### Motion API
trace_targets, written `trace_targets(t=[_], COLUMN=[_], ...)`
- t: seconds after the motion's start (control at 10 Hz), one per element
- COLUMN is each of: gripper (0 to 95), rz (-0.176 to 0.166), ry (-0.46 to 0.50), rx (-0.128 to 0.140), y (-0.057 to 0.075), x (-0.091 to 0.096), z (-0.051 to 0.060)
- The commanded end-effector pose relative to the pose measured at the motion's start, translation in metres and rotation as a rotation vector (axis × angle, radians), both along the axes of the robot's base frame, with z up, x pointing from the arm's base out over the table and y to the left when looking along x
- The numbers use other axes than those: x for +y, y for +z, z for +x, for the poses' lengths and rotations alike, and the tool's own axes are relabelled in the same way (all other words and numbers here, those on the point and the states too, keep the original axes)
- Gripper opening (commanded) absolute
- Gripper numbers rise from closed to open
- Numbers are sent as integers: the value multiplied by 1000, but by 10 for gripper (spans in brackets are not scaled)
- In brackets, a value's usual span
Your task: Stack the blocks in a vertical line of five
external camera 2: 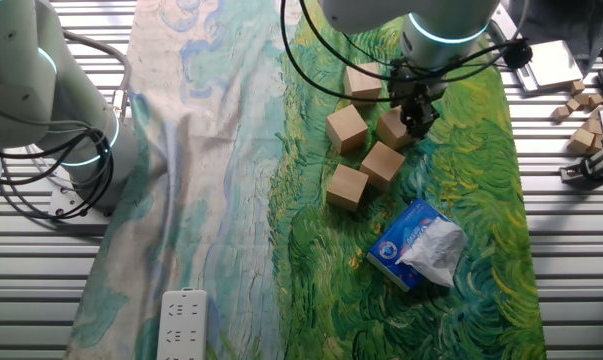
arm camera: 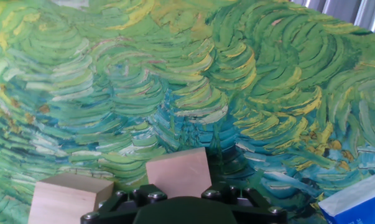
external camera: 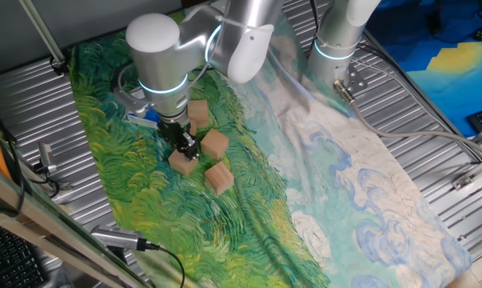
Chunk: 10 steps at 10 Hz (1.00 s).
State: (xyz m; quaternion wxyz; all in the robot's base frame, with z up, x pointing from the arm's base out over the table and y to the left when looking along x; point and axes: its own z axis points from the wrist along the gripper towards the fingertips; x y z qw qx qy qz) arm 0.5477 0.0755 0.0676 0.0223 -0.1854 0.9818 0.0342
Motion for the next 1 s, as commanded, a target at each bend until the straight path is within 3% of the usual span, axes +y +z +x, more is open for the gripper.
trace_targets(t=[0.1,0.4,0.5,0.6,0.7,0.8,1.0], gripper=[570,570,760,760,950,760,760], rz=[-19,-9,-5,7,13,4,-2], ry=[-12,4,8,20,17,9,1], rx=[20,26,27,26,26,29,30], y=[0,0,0,0,0,0,-1], x=[0,0,0,0,0,0,0], z=[1,1,1,0,0,0,1])
